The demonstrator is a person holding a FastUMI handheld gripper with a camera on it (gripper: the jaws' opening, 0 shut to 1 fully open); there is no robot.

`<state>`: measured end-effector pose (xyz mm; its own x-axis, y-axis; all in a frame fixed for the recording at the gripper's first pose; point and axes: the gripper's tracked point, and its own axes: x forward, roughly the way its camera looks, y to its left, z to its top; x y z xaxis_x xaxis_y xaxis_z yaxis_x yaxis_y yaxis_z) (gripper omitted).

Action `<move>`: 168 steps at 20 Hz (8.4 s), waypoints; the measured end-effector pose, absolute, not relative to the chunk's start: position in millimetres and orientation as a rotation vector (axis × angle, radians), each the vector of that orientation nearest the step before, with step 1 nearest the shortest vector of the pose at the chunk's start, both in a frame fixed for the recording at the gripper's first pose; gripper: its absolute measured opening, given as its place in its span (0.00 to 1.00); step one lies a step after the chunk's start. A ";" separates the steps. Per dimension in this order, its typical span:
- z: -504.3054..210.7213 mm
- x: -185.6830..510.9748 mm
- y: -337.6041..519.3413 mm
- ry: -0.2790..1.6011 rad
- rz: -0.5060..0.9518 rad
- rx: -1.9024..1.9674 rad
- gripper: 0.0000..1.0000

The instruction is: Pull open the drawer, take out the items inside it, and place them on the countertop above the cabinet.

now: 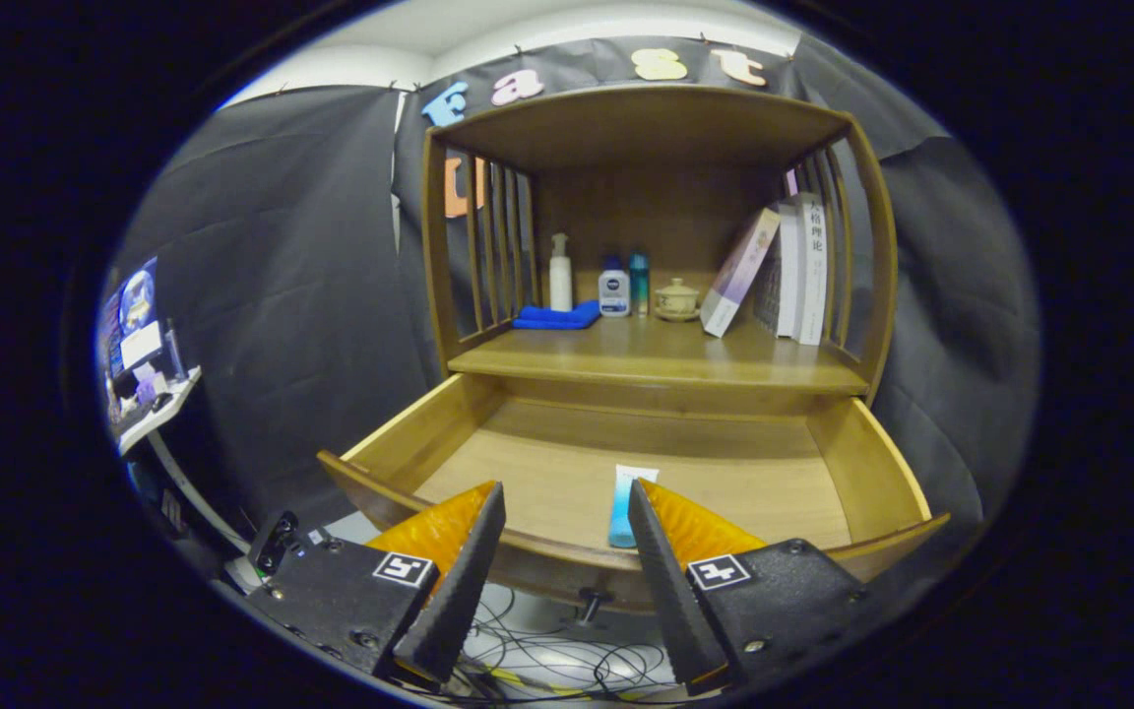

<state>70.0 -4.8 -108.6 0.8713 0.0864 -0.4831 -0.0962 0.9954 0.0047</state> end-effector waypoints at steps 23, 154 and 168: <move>-224.5 153.0 -54.8 1.216 0.034 0.032 0.78; -220.6 25.4 -7.7 0.328 -0.193 -0.075 0.97; -216.8 55.1 -18.1 0.338 -0.220 -0.061 0.96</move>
<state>55.1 -18.1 -216.8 0.9199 -0.2243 -0.3217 0.2040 0.9743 -0.0960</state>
